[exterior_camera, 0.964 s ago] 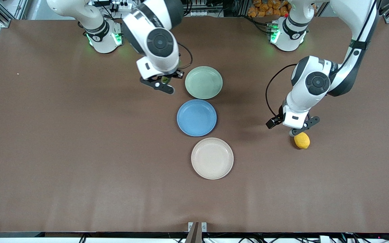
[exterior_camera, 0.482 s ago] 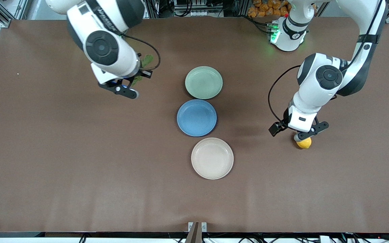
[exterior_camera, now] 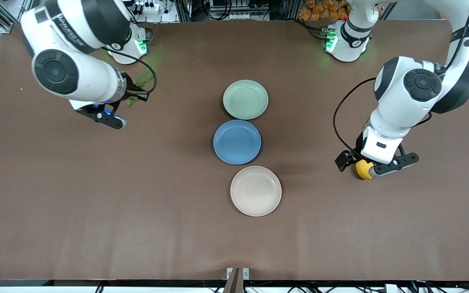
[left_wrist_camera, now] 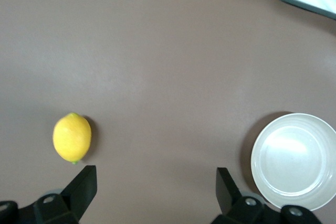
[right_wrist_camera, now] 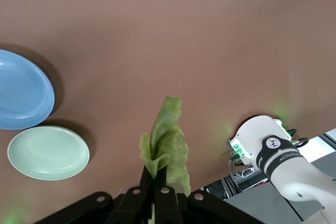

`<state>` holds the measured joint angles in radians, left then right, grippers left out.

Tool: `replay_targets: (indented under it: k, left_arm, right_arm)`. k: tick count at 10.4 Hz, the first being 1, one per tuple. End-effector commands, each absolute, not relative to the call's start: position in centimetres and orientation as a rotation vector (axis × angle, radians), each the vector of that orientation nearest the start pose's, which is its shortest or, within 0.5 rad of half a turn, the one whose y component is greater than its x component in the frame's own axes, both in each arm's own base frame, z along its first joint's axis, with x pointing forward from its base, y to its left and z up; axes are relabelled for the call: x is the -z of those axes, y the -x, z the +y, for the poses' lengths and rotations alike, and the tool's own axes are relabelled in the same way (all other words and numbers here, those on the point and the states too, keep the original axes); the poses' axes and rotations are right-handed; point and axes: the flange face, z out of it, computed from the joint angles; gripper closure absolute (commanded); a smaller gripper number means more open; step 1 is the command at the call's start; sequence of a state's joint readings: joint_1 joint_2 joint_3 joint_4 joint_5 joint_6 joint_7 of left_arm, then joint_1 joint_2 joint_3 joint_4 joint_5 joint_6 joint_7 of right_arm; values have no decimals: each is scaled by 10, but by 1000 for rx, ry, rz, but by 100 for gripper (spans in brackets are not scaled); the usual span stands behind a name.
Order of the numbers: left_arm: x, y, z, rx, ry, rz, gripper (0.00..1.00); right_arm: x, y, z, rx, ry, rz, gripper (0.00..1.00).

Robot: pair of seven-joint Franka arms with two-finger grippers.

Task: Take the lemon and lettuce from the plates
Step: 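Lift the lettuce with the right gripper while the left gripper withdraws, then lower the lettuce onto the table and open the right gripper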

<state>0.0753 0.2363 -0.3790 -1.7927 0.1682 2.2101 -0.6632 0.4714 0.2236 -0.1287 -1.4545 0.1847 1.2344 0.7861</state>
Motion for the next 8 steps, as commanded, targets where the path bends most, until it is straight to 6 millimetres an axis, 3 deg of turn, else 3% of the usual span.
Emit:
replay_targets:
  k: [1,3,4,6,8]
  left_arm:
    - [-473,-617,-165,343,3101,-355,0]
    - [-493,-612,-158,368,3091,-221,0]
    - [-499,-611,-158,376,3093,-220,0]
    - [-531,-611,-157,382,3092,-240,0]
    - [-551,-609,-160,392,3093,-204,0]
  right_arm:
    - [-545,-542,164,-757,3093,596,100]
    - [-541,-557,108,-767,3058,522,100]
    - [-535,-562,90,-772,3072,499,100]
    - [-516,-573,52,-809,3090,377,100]
    - [-497,-582,29,-851,3066,376,100]
